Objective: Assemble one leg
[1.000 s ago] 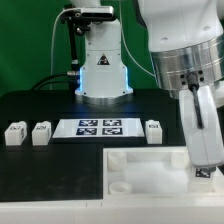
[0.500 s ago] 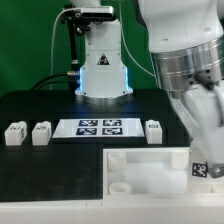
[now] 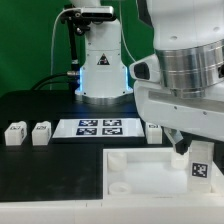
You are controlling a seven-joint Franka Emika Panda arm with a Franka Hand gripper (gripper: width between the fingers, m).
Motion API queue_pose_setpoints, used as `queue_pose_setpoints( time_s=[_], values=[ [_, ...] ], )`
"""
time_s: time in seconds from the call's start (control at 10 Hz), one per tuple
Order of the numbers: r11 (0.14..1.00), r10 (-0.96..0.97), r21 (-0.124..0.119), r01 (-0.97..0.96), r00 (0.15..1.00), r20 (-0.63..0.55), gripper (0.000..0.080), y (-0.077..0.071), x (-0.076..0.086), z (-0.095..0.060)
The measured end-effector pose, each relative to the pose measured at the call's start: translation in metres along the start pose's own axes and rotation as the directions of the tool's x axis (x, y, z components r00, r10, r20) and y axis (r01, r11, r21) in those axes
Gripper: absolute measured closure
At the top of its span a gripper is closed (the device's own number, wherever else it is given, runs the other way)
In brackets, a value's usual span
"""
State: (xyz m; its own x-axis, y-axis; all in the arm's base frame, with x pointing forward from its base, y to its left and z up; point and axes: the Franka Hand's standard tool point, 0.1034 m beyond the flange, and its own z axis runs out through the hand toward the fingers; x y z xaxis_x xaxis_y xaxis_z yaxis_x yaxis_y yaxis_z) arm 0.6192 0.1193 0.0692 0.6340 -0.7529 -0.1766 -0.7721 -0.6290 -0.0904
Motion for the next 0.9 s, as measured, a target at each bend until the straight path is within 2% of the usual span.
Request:
queue_pose_setpoints(
  time_s=[0.1, 0.2, 0.3, 0.4, 0.5, 0.6, 0.7, 0.8, 0.9],
  values=[
    [0.978, -0.207, -0.036, 0.206, 0.978, -0.031, 0.0150, 0.0003, 0.0006, 0.0004],
    [0.930, -0.367, -0.049, 0.365, 0.929, -0.053, 0.0150, -0.0025, 0.0028, -0.0004],
    [0.894, -0.447, -0.043, 0.445, 0.891, -0.082, 0.0150, -0.0047, 0.0064, 0.0000],
    [0.904, -0.427, -0.041, 0.425, 0.901, -0.079, 0.0150, -0.0038, 0.0056, 0.0009],
    [0.904, -0.427, -0.041, 0.426, 0.901, -0.079, 0.0275, -0.0038, 0.0058, 0.0008],
    [0.938, -0.347, -0.029, 0.346, 0.934, -0.079, 0.0275, -0.0045, 0.0048, 0.0010],
    [0.966, -0.258, -0.018, 0.257, 0.963, -0.079, 0.0413, -0.0048, 0.0044, 0.0010],
    [0.980, -0.201, -0.014, 0.200, 0.976, -0.079, 0.0504, -0.0037, 0.0052, 0.0014],
    [0.997, -0.079, -0.002, 0.079, 0.994, -0.076, 0.0504, -0.0037, 0.0051, 0.0013]
  ],
)
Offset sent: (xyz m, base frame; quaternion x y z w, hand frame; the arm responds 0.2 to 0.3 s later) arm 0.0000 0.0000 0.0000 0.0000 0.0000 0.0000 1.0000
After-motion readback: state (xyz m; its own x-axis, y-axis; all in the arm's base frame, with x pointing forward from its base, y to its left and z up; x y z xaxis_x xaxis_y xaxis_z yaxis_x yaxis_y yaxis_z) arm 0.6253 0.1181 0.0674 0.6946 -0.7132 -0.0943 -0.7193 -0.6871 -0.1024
